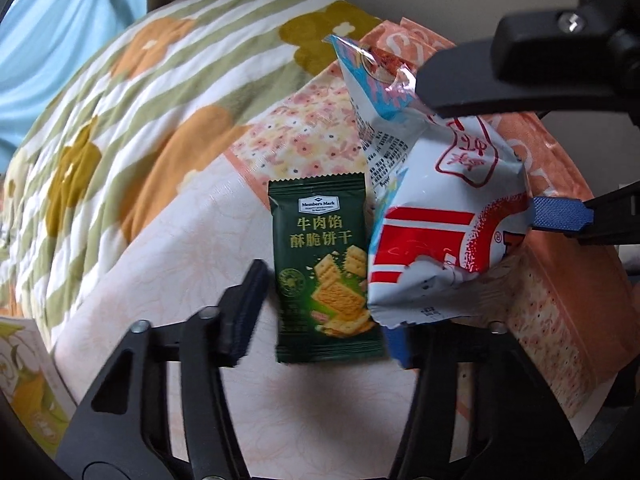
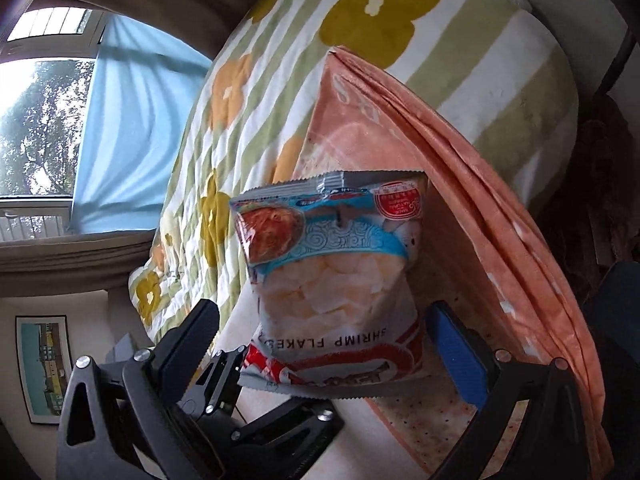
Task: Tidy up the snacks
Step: 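Grasp the green cracker packet with the left tool while the right tool grasps the shrimp flakes bag, then carry both packets over the yellow box and open both tools to drop them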
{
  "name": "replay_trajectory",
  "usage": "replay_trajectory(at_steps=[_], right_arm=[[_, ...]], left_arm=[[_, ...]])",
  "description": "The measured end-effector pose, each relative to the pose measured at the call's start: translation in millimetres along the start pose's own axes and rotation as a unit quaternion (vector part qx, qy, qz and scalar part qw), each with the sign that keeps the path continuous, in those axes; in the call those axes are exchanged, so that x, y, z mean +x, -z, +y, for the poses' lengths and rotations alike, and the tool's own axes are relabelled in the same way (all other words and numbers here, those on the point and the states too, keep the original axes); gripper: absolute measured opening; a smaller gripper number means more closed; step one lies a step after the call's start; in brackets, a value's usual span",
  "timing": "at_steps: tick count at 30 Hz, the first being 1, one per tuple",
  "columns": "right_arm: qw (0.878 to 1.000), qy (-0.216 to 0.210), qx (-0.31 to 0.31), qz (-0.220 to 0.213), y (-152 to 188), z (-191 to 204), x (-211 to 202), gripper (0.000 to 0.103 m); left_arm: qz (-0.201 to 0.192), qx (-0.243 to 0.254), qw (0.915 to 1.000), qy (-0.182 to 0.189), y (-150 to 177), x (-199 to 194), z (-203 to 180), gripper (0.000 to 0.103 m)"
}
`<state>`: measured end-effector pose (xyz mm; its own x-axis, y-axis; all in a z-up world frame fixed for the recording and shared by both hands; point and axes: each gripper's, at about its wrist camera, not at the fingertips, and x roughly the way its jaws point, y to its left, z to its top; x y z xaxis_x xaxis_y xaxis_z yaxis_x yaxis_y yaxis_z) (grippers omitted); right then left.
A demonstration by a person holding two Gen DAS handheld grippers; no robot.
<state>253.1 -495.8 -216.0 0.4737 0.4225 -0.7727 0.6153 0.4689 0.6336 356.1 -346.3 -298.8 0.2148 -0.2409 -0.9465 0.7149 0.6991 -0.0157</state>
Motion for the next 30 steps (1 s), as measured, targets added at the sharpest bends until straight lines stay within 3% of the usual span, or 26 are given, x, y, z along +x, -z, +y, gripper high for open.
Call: replay_trajectory(at_steps=[10, 13, 15, 19, 22, 30], right_arm=[[1.0, 0.026, 0.0, -0.002, 1.4, 0.0, 11.9, 0.1], [1.0, 0.026, 0.004, 0.005, 2.1, -2.4, 16.2, 0.092], [1.0, 0.017, 0.007, 0.009, 3.0, -4.7, 18.9, 0.082], [1.0, 0.009, 0.0, 0.003, 5.2, -2.4, 17.2, 0.076], [1.0, 0.0, -0.009, 0.007, 7.7, -0.5, 16.7, 0.063], [0.997, -0.005, -0.082, -0.015, 15.3, 28.4, -7.6, 0.061]], left_arm=[[-0.001, -0.038, 0.9991, 0.019, 3.6, -2.8, 20.8, 0.04], [0.0, -0.069, 0.9975, 0.017, 7.8, -4.3, 36.2, 0.04], [0.002, -0.085, 0.9963, 0.016, 11.5, -5.8, 44.8, 0.04], [0.006, -0.119, 0.9928, 0.013, 19.4, -9.8, 61.0, 0.04], [0.002, -0.143, 0.9897, 0.012, 22.8, -16.5, 71.8, 0.04], [-0.032, -0.181, 0.9829, 0.003, 23.1, -55.6, 83.9, 0.04]])
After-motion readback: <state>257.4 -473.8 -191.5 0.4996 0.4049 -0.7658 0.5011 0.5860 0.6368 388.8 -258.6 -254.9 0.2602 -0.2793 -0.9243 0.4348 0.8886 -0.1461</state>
